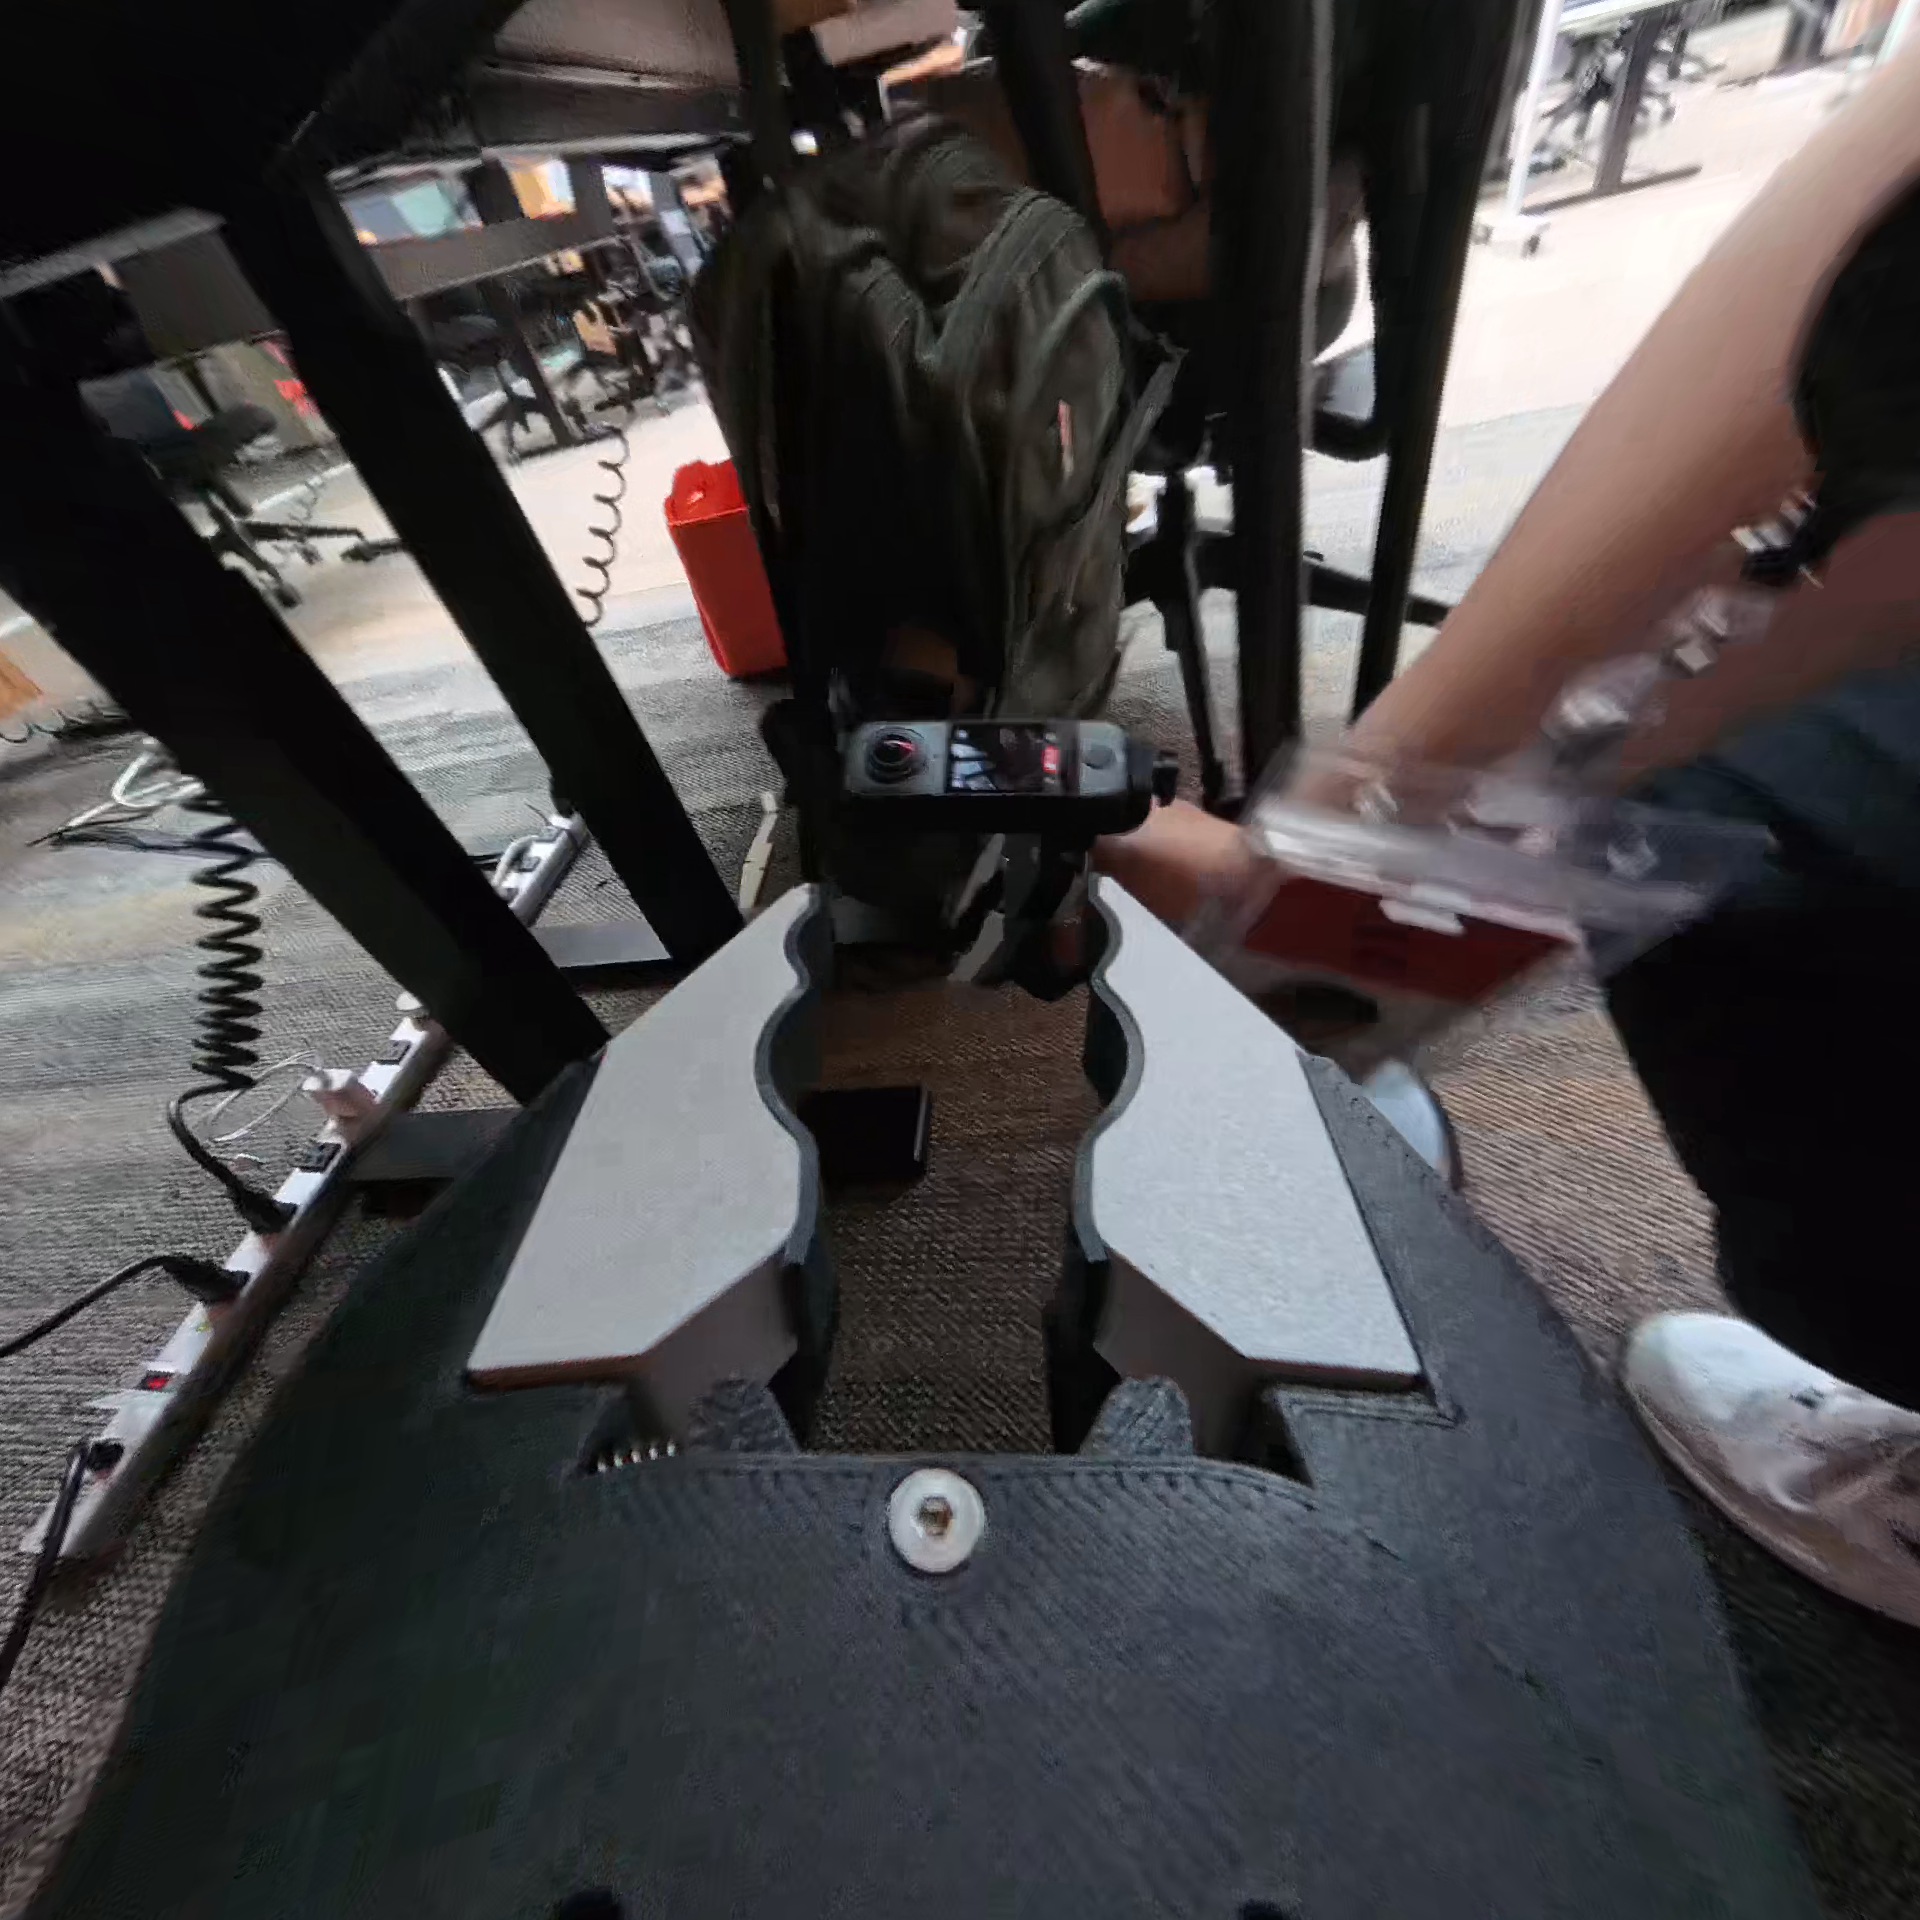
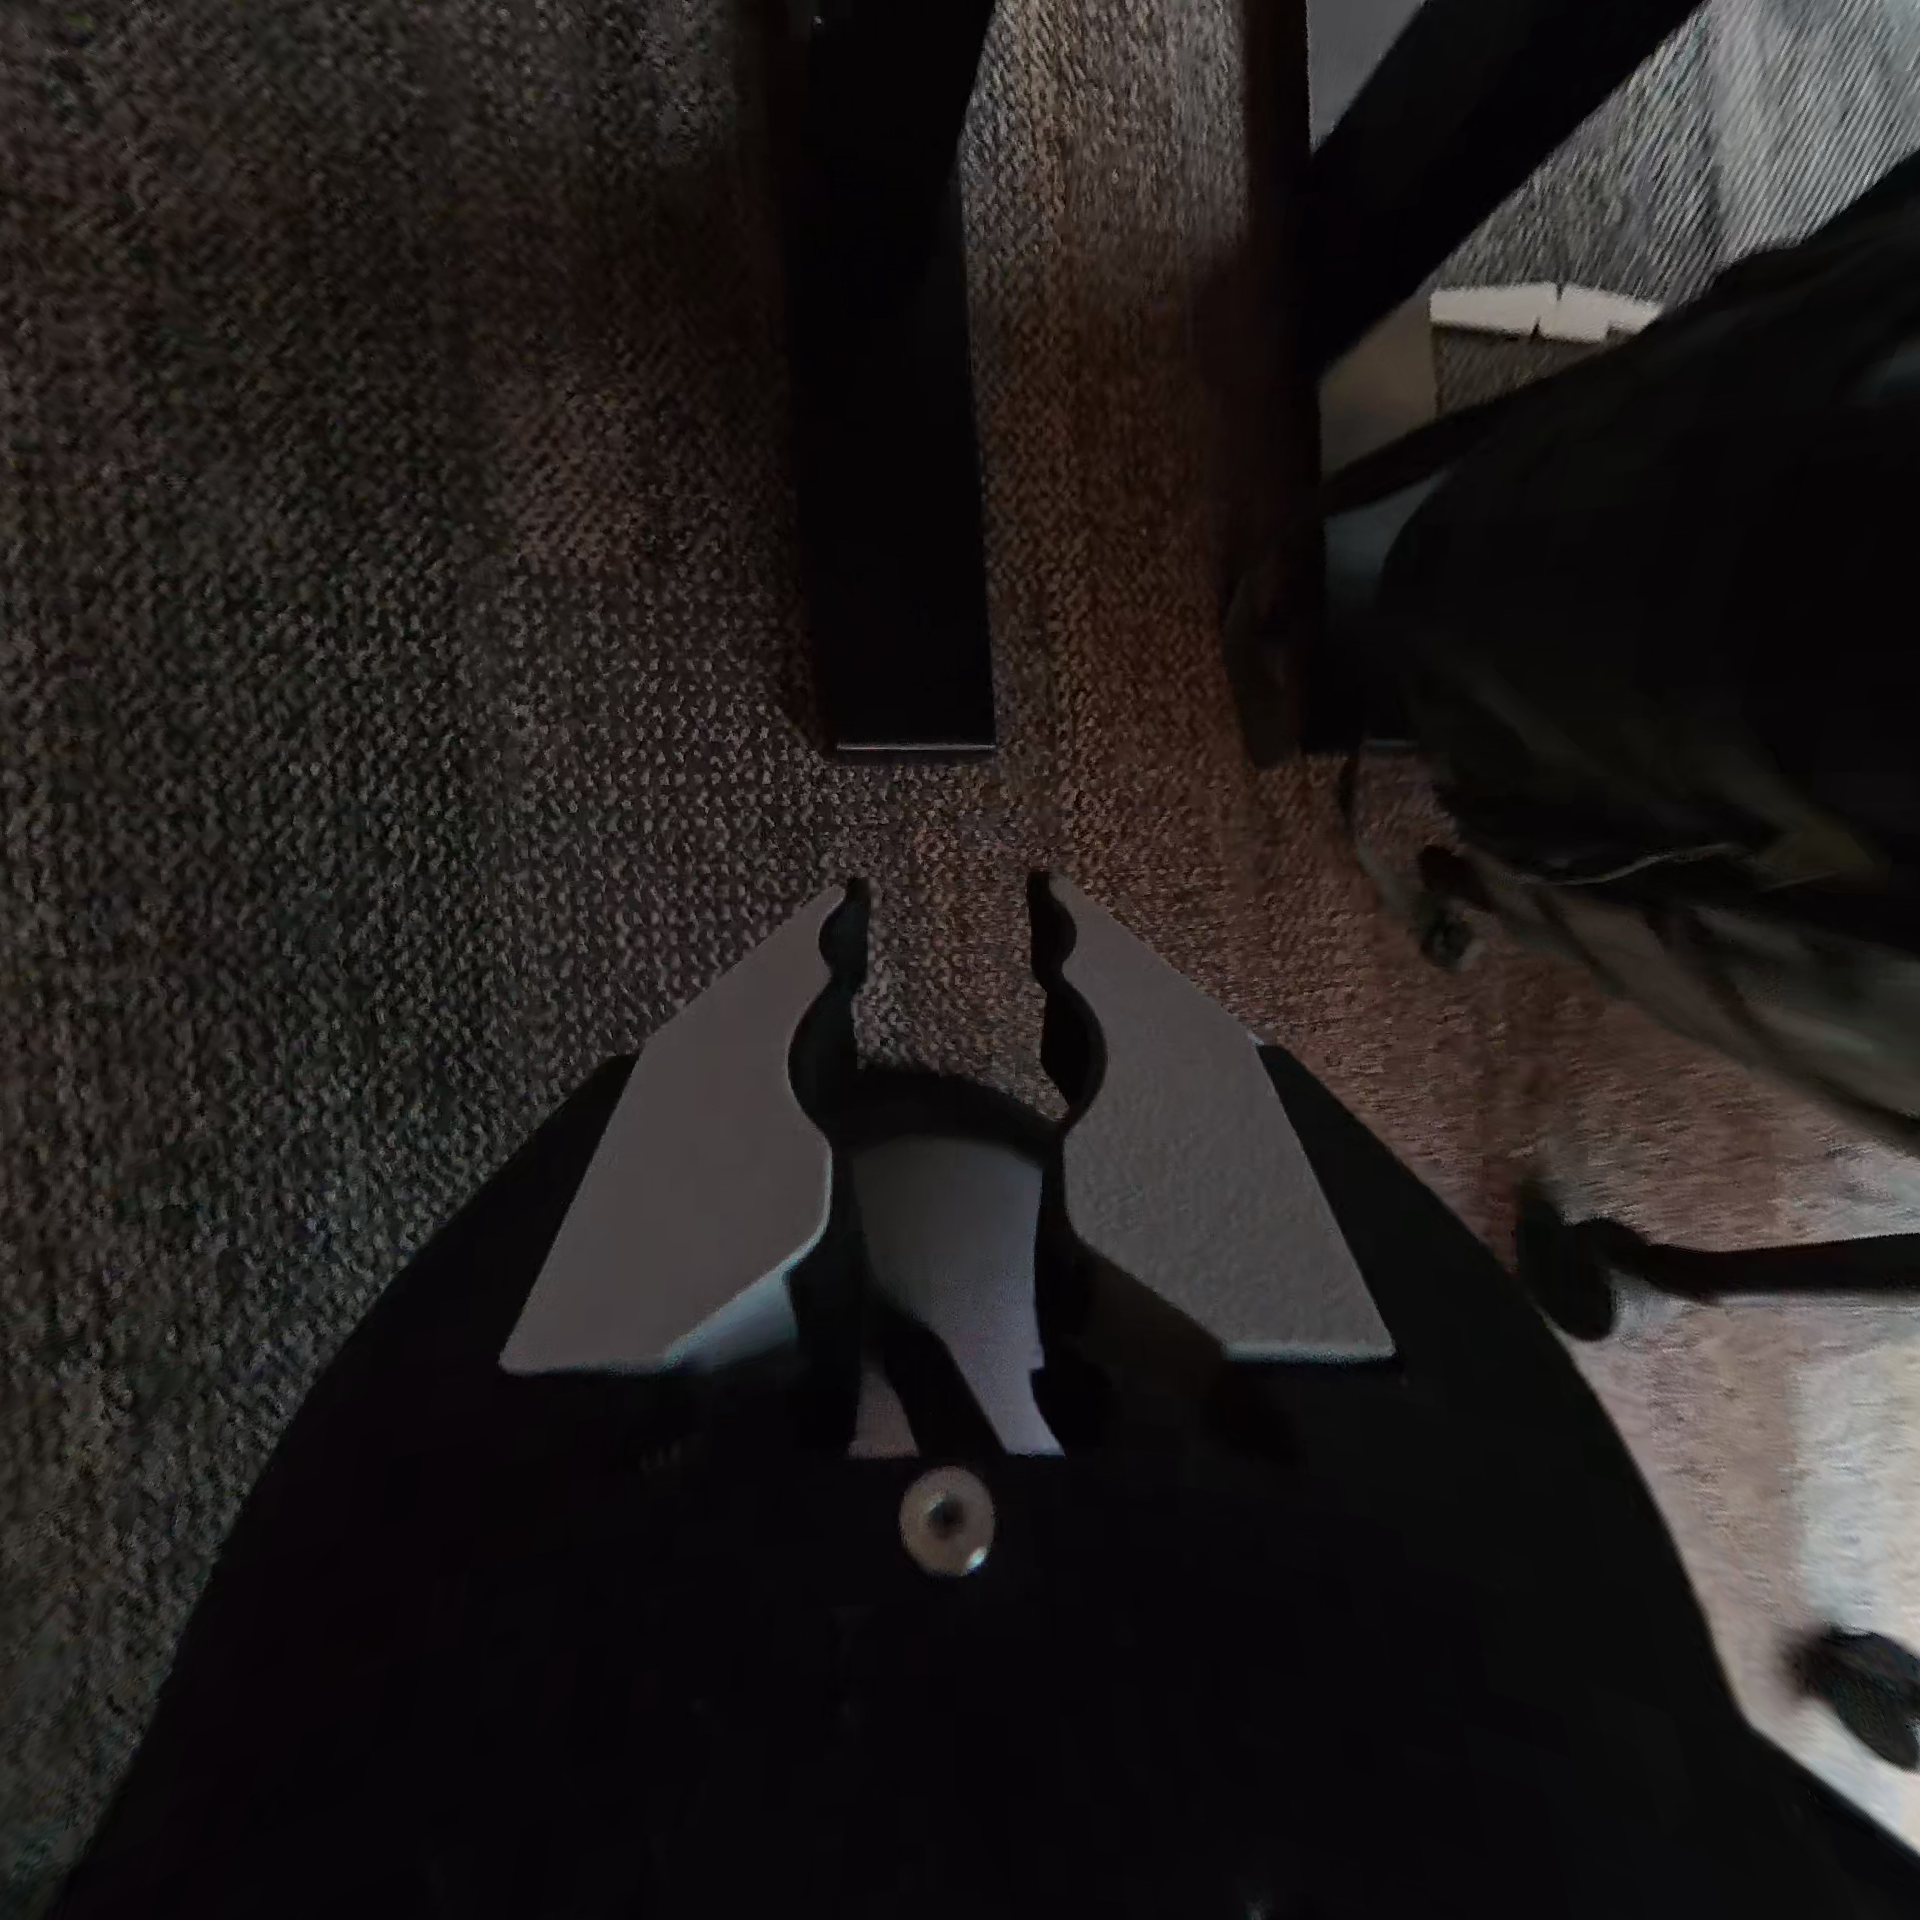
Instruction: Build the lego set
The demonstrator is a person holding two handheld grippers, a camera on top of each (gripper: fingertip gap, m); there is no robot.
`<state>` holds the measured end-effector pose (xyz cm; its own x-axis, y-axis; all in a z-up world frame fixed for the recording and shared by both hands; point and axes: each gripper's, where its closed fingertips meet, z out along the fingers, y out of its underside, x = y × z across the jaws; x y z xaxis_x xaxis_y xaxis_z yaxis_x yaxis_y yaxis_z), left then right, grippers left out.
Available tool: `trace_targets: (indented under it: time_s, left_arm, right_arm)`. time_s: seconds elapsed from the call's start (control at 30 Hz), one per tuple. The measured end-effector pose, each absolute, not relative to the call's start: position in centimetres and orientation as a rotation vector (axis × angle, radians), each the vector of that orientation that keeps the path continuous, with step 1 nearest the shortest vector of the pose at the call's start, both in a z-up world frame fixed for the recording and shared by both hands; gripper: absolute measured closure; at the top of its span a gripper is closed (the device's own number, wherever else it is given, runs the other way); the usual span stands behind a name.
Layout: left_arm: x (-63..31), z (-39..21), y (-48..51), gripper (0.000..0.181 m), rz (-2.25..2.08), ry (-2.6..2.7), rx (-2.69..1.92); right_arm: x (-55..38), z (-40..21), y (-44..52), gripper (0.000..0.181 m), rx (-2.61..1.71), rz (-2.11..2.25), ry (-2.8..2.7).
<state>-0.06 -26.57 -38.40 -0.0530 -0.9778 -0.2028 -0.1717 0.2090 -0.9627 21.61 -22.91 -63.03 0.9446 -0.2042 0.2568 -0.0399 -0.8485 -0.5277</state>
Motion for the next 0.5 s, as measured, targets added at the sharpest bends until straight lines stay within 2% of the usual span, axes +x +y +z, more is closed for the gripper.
trace_targets:
  time_s: [0.03,0.2,0.3,0.37,0.5]
  left_arm:
    - [0.3,-38.9,-25.5,0.136,-0.984,1.421,-1.156]
    - [2.5,-41.8,-23.2,0.136,-1.054,1.378,-1.169]
    - [3.8,-42.1,-23.1,0.136,-1.125,1.346,-1.166]
    - [4.3,-41.8,-22.9,0.136,-1.183,1.292,-1.192]
    - [4.8,-41.4,-22.9,0.135,-1.284,1.267,-1.242]
  right_arm:
    - [21.9,-64.0,-22.7,0.149,-2.553,-0.401,0.218]
    - [25.6,-66.8,-21.4,0.147,-2.435,-0.360,0.421]
    - [27.6,-68.6,-20.1,0.159,-2.360,-0.349,0.401]
    - [29.1,-69.9,-19.7,0.166,-2.319,-0.422,0.381]
    - [31.7,-73.4,-20.3,0.164,-2.437,-0.681,0.281]
